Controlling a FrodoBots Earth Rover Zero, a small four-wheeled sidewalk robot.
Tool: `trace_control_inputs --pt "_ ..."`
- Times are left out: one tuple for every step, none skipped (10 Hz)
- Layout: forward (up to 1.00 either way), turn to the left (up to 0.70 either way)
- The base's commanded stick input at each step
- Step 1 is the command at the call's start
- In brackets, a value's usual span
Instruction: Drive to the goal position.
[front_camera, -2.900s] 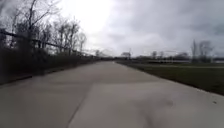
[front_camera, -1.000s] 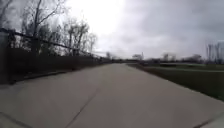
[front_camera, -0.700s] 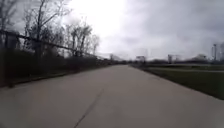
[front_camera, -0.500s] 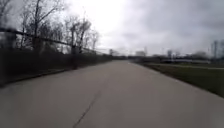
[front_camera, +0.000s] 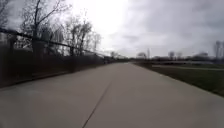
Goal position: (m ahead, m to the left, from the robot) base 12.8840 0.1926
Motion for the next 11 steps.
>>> trace_control_inputs --pt "1.0 0.0" --pt "1.0 0.0" --pt "1.0 0.0" --pt "1.0 0.0" --pt "1.0 0.0" --pt "1.0 0.0" --pt "1.0 0.0" --pt "1.0 0.0" --pt "1.0 0.0" --pt "1.0 -0.17" --pt "1.0 -0.26"
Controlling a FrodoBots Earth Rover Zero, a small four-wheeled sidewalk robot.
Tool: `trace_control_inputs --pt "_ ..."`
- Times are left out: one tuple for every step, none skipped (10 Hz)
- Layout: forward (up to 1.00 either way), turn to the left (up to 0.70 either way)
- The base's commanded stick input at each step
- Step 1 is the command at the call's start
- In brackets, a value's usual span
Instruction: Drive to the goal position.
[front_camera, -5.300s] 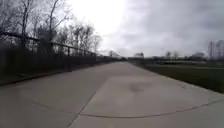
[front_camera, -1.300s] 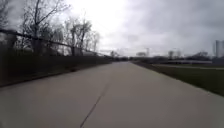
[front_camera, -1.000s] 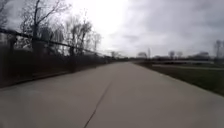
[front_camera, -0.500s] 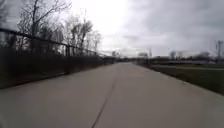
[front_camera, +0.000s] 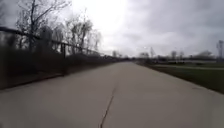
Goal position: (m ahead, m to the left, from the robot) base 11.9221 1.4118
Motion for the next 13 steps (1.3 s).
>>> trace_control_inputs --pt "1.0 -0.34" --pt "1.0 -0.37" --pt "1.0 -0.37" --pt "1.0 -0.27" --pt "1.0 -0.15" --pt "1.0 -0.03" --pt "1.0 0.0" --pt "1.0 0.0" --pt "1.0 -0.01" --pt "1.0 -0.06" --pt "1.0 -0.11" --pt "1.0 -0.31" --pt "1.0 -0.19"
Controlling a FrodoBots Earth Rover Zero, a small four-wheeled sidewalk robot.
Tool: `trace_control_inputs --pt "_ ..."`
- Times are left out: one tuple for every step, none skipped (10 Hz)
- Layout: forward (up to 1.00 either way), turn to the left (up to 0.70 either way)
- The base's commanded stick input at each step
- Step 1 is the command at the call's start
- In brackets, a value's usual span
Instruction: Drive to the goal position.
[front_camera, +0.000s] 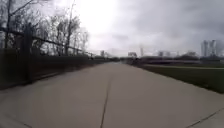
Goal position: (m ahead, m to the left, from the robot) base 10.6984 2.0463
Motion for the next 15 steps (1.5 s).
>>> trace_control_inputs --pt "1.0 -0.02" --pt "1.0 0.0" --pt "1.0 0.0" --pt "1.0 -0.01" --pt "1.0 -0.06" --pt "1.0 -0.11" --pt "1.0 -0.16" --pt "1.0 -0.2" --pt "1.0 -0.25" --pt "1.0 -0.3" --pt "1.0 -0.16" --pt "1.0 -0.09" --pt "1.0 -0.05" --pt "1.0 -0.02" --pt "1.0 0.0"
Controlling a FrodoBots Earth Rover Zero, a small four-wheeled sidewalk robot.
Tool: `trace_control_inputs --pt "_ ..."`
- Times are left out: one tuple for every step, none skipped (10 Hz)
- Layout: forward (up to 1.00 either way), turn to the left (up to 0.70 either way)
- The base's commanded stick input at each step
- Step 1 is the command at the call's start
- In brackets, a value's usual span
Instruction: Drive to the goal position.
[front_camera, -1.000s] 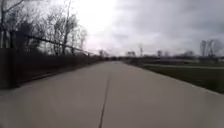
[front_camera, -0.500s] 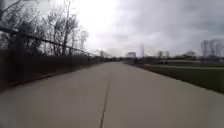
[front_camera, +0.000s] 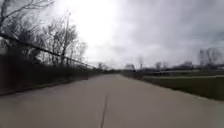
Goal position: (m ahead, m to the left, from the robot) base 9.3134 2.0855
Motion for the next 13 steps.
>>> trace_control_inputs --pt "1.0 0.0" --pt "1.0 0.0" --pt "1.0 0.0" --pt "1.0 0.0" --pt "1.0 0.0" --pt "1.0 0.0" --pt "1.0 0.0" --pt "1.0 0.0" --pt "1.0 0.0" --pt "1.0 0.0" --pt "1.0 0.0" --pt "1.0 0.0" --pt "1.0 0.0"
